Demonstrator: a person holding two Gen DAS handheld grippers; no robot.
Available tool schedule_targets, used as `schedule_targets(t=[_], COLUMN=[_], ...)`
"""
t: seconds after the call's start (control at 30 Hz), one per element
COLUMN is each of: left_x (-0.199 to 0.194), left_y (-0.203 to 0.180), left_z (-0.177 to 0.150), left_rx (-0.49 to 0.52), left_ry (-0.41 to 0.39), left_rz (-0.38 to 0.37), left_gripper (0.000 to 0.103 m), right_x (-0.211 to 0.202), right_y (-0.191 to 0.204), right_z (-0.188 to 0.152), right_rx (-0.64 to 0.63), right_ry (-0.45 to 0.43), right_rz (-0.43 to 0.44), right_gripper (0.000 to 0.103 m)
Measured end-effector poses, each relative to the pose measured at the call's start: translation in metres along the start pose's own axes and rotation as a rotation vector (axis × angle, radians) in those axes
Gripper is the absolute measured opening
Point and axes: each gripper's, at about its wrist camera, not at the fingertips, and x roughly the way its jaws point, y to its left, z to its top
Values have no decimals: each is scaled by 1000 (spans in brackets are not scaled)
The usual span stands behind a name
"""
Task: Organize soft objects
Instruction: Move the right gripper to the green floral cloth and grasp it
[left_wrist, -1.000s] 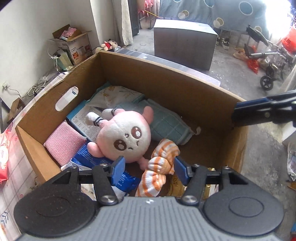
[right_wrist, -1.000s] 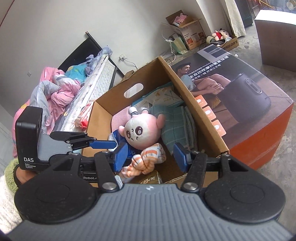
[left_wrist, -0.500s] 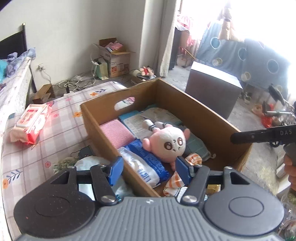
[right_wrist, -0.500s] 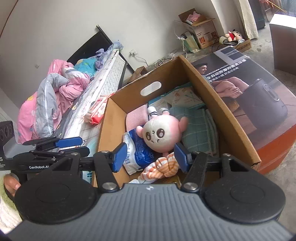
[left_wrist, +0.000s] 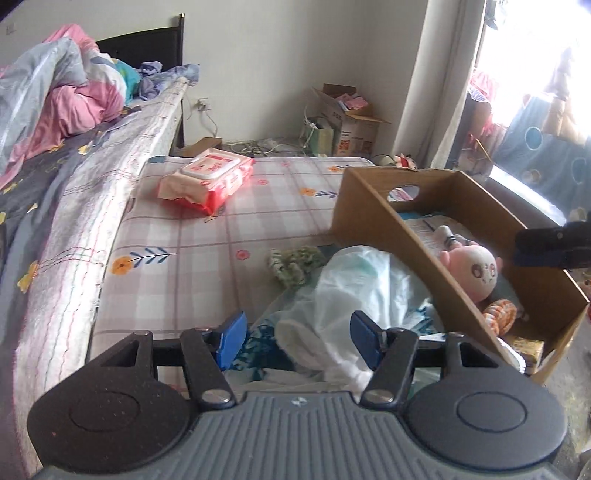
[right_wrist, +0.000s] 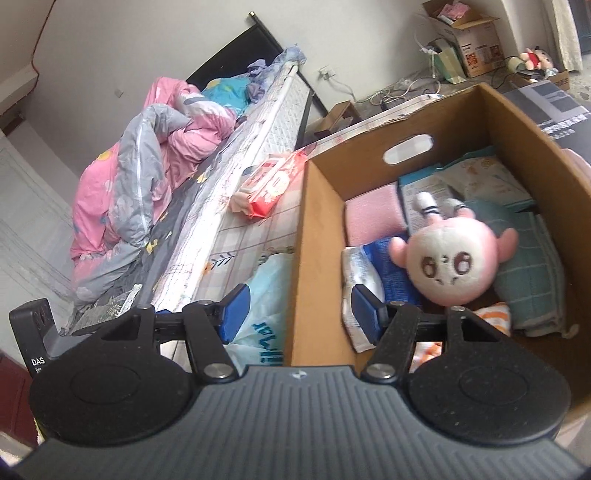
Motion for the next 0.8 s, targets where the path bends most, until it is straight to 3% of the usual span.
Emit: schedule_targets(t=[0.17,0.37,0.63,0.8], left_x=[5,47,120,154], left_y=[32,40,29,24], left_z=[-3,16,37,40], left_rx=[-45,-21,39,58], left_ry=[-11,-7,58,111], left_rz=[14,-46,-107,-127], left_gripper=[62,61,56,47], right_x=[44,117,249,302], right_y=[51,95,90,78], right_z=[25,65,92,92], right_rx=[-102,-167,-173,-198], right_ry=[97,208,385,442], right_rz=[20,18,-122,-171], right_gripper=[60,60,60,58])
